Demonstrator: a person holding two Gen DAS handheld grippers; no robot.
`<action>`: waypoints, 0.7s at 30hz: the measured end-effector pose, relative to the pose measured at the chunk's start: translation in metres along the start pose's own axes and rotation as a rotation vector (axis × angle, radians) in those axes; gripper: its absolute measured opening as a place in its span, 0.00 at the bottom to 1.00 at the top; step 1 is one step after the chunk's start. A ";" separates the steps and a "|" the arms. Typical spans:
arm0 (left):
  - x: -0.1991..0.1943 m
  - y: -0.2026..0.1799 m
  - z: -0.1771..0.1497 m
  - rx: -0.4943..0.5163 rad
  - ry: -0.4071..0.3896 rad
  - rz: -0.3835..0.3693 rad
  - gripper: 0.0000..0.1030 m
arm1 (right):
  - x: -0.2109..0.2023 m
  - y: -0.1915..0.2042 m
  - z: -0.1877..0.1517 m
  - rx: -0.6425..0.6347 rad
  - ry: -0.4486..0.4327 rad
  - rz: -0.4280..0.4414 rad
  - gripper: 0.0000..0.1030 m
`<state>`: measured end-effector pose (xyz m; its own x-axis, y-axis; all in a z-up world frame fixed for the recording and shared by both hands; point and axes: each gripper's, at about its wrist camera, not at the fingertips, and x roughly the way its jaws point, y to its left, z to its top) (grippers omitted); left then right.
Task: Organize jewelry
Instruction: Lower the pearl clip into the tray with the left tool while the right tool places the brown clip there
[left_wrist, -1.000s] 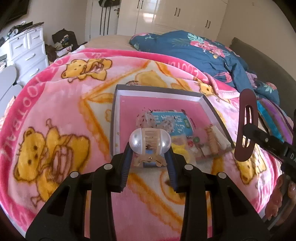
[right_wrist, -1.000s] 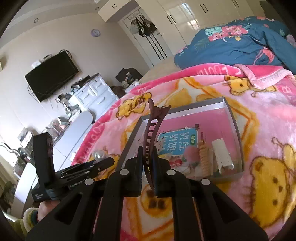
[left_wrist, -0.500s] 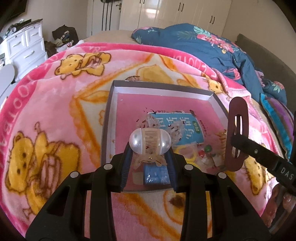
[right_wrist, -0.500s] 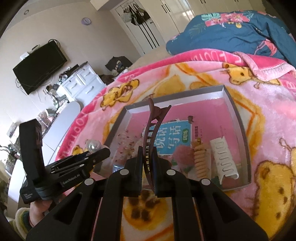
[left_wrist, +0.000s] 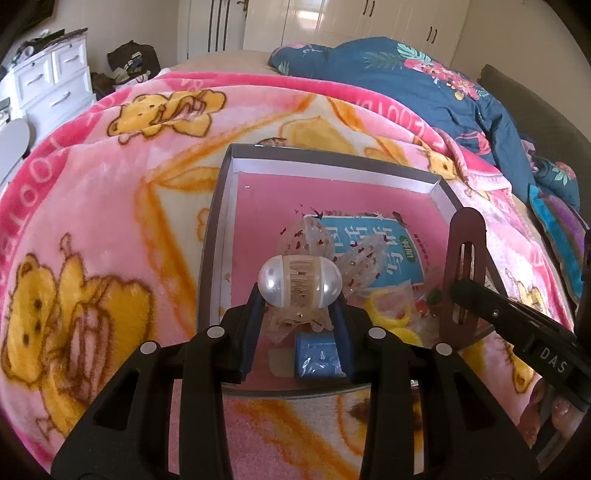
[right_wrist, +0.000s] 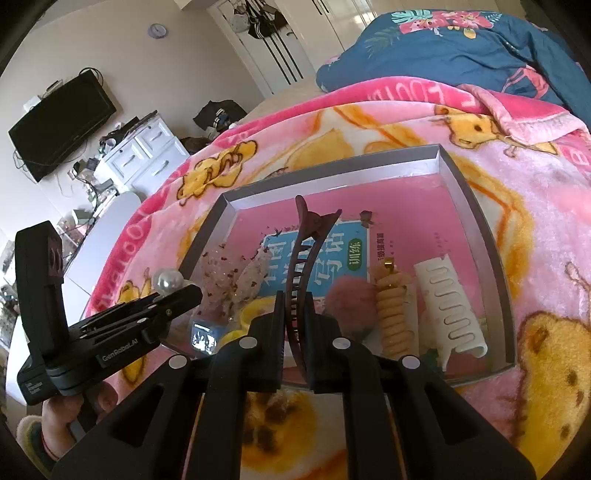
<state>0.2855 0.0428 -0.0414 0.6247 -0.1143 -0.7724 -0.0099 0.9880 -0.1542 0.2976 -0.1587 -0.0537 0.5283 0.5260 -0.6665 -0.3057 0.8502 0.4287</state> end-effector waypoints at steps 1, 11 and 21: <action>0.001 0.000 0.000 -0.001 0.002 0.000 0.26 | 0.000 0.000 0.000 -0.002 0.000 -0.003 0.09; 0.003 -0.004 -0.003 0.006 0.006 -0.001 0.26 | -0.015 -0.001 -0.003 -0.016 -0.018 -0.020 0.16; -0.013 -0.011 0.001 0.022 -0.024 0.004 0.41 | -0.053 0.005 -0.009 -0.052 -0.070 -0.034 0.34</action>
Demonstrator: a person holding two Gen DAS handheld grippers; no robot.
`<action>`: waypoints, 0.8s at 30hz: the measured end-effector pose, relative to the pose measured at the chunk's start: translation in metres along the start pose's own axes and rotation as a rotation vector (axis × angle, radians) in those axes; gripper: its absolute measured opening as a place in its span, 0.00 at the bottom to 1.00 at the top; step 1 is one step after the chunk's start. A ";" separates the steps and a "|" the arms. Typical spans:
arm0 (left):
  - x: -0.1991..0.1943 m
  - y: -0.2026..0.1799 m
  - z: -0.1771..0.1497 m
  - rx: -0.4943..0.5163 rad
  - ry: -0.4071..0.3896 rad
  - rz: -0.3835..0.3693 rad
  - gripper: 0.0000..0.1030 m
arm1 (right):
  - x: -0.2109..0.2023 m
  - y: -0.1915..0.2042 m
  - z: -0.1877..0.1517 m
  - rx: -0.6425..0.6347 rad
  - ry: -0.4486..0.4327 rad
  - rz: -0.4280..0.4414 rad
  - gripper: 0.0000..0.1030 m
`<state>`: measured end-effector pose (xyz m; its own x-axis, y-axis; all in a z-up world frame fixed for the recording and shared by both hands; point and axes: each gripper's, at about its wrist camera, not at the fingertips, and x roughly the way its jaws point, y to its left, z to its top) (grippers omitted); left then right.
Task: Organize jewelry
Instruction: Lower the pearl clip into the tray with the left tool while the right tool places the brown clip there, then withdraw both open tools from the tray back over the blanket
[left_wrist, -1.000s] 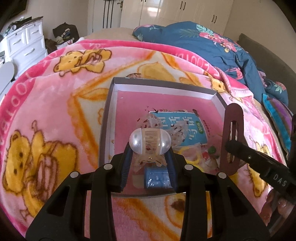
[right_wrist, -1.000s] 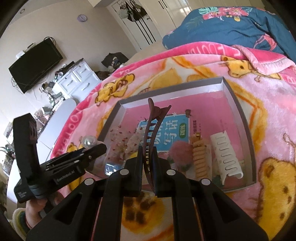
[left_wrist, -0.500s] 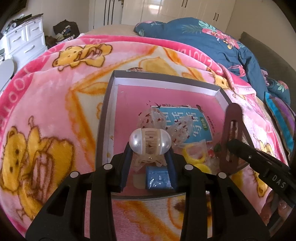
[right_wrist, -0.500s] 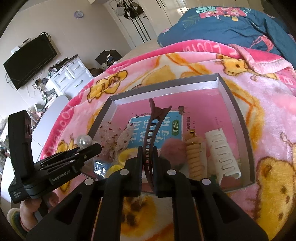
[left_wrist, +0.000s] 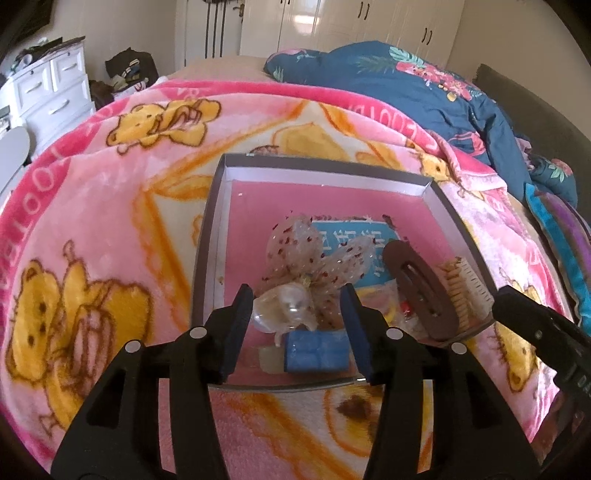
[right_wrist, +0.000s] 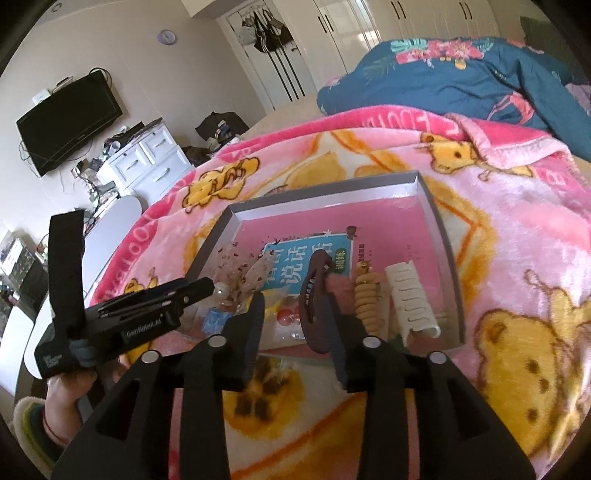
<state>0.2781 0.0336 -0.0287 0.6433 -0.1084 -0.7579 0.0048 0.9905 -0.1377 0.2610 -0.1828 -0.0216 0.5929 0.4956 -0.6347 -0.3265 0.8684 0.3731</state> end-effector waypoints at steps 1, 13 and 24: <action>-0.003 -0.001 0.001 0.003 -0.004 0.001 0.41 | -0.004 0.001 0.000 -0.007 -0.006 -0.004 0.36; -0.051 -0.012 0.004 0.016 -0.060 -0.006 0.45 | -0.053 0.016 -0.005 -0.082 -0.080 -0.036 0.54; -0.104 -0.025 -0.017 0.035 -0.109 -0.033 0.63 | -0.108 0.034 -0.021 -0.153 -0.166 -0.080 0.78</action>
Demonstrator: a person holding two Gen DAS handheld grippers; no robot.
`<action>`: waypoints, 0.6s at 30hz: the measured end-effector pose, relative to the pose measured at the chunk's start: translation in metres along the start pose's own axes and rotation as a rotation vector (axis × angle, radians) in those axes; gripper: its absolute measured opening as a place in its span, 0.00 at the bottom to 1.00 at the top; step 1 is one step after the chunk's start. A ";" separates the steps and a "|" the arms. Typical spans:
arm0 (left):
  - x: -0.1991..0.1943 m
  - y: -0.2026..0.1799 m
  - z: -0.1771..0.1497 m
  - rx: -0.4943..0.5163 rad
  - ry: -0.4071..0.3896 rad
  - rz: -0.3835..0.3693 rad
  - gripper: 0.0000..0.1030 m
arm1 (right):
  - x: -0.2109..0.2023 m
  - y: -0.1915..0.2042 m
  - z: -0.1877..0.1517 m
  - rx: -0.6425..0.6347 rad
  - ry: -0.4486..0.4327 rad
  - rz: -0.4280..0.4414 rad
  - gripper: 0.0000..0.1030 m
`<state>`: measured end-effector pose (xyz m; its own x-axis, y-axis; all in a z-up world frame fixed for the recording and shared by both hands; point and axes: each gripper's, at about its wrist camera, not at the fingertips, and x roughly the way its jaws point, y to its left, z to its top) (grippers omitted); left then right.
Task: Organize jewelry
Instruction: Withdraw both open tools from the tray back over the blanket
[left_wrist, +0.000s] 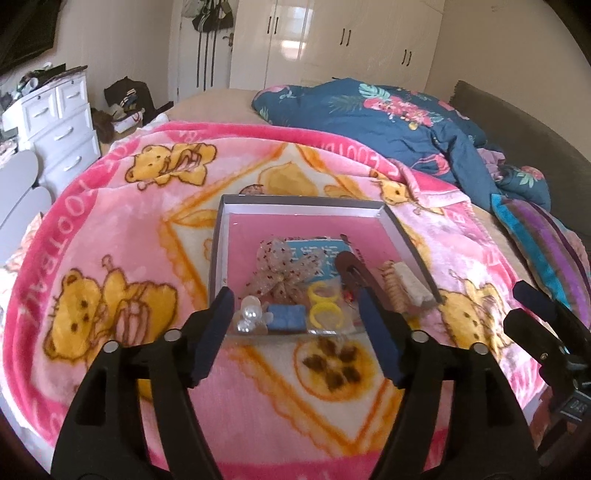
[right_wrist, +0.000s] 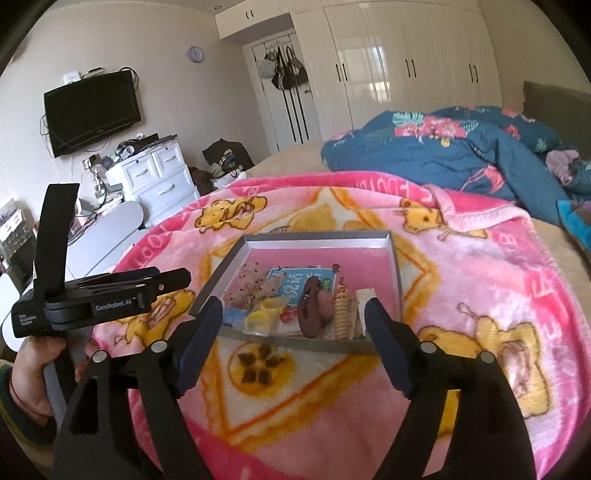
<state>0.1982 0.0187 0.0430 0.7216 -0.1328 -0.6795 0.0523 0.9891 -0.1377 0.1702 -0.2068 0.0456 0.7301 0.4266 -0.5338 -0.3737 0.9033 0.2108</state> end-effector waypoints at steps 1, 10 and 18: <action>-0.004 -0.001 -0.002 0.001 -0.004 -0.002 0.65 | -0.006 0.001 -0.001 -0.004 -0.008 -0.001 0.82; -0.041 -0.013 -0.025 0.015 -0.043 -0.008 0.91 | -0.040 0.007 -0.013 -0.023 -0.057 -0.031 0.94; -0.052 -0.015 -0.065 0.012 -0.025 -0.008 0.91 | -0.050 0.005 -0.042 -0.007 -0.044 -0.055 0.96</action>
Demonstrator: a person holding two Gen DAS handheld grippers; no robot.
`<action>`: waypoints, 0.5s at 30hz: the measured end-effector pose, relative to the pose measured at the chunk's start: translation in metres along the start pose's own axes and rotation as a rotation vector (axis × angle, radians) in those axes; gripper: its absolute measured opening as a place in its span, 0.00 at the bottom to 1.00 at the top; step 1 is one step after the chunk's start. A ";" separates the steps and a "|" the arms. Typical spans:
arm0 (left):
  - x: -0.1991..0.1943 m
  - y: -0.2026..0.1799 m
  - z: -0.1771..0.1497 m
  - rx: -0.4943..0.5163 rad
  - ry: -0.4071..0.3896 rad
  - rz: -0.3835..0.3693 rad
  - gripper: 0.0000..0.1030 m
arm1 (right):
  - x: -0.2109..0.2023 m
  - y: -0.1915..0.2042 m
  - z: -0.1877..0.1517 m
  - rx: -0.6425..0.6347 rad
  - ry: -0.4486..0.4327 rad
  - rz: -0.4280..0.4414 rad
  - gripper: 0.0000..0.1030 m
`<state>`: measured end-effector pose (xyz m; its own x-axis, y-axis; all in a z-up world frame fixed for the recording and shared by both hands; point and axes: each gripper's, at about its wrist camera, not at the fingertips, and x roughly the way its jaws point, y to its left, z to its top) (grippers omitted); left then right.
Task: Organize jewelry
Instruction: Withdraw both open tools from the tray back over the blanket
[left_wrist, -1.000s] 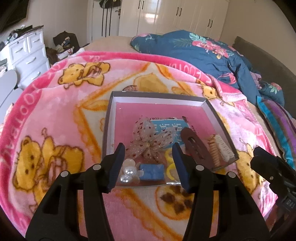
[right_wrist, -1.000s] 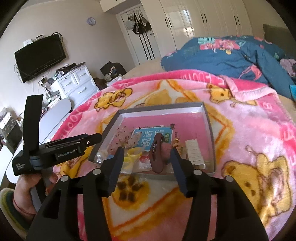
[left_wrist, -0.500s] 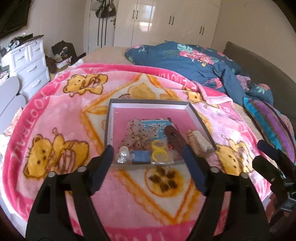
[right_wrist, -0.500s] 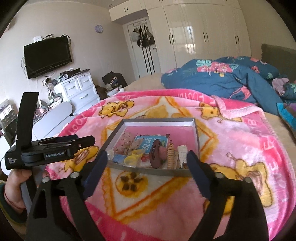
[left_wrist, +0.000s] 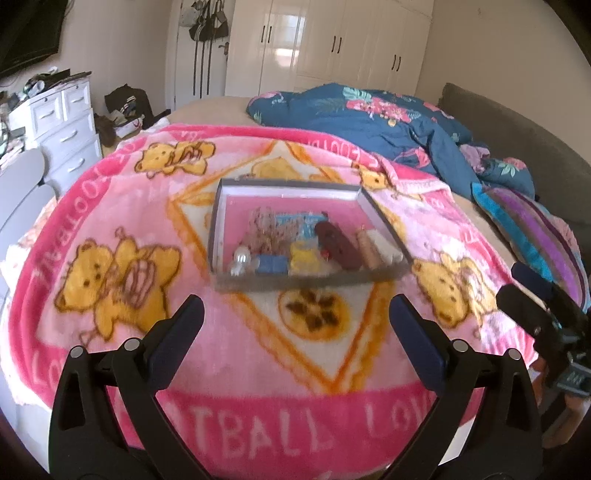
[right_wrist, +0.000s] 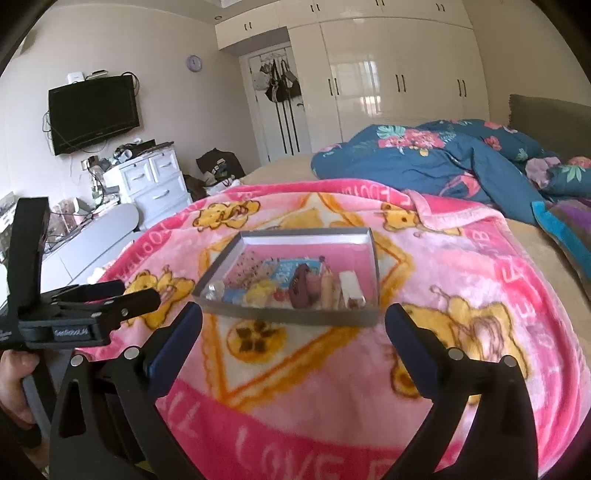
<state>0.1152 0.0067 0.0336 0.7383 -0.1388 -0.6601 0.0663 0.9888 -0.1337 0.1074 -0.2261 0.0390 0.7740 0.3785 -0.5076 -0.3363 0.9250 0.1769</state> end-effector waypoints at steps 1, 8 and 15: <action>0.000 0.000 -0.004 -0.002 0.003 0.002 0.91 | -0.001 -0.001 -0.005 0.006 0.007 0.001 0.96; 0.007 0.003 -0.039 -0.016 0.025 0.013 0.91 | 0.000 -0.003 -0.038 0.035 0.052 -0.007 0.96; 0.015 0.000 -0.058 -0.012 0.037 0.021 0.91 | 0.005 -0.009 -0.059 0.065 0.085 -0.016 0.96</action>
<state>0.0873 0.0019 -0.0189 0.7142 -0.1200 -0.6895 0.0430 0.9909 -0.1278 0.0827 -0.2344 -0.0145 0.7299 0.3618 -0.5799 -0.2867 0.9322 0.2207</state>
